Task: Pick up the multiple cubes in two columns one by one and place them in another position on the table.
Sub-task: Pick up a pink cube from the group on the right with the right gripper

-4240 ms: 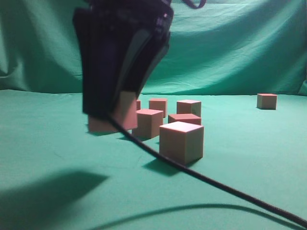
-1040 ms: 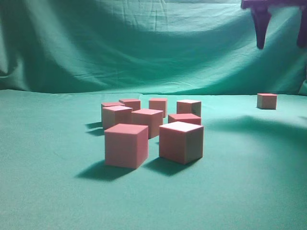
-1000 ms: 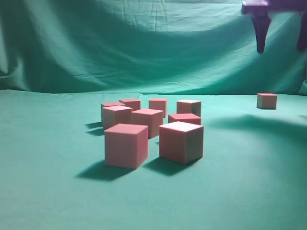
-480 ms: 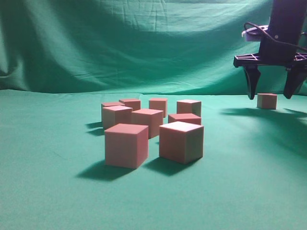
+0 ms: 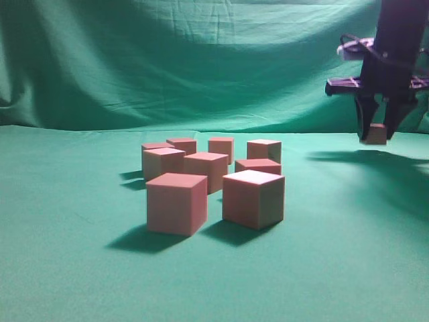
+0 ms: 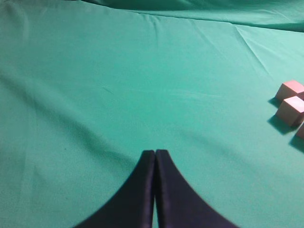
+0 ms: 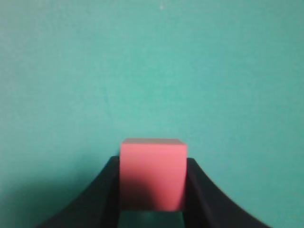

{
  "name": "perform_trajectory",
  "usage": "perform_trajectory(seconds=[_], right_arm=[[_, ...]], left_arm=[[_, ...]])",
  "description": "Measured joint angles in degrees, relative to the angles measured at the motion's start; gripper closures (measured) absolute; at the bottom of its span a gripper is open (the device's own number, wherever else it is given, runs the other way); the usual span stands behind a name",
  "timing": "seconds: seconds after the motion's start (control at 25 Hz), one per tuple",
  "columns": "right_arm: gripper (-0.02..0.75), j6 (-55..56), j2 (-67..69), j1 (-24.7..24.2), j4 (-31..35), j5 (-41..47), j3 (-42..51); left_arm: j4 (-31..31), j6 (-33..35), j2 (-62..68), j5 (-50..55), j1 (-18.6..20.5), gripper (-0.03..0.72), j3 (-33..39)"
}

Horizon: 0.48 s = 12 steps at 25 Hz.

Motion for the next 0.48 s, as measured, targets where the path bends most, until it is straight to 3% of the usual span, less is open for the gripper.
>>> perform_trajectory(seconds=[0.2,0.48], right_arm=[[0.479,0.0,-9.1,0.8,0.9,3.6,0.0],[0.479,-1.5,-26.9,6.5,1.0,9.5,1.3]], left_arm=[[0.0,0.0,0.0,0.0,0.0,0.688,0.0],[0.0,0.0,0.0,0.0,0.0,0.688,0.0]])
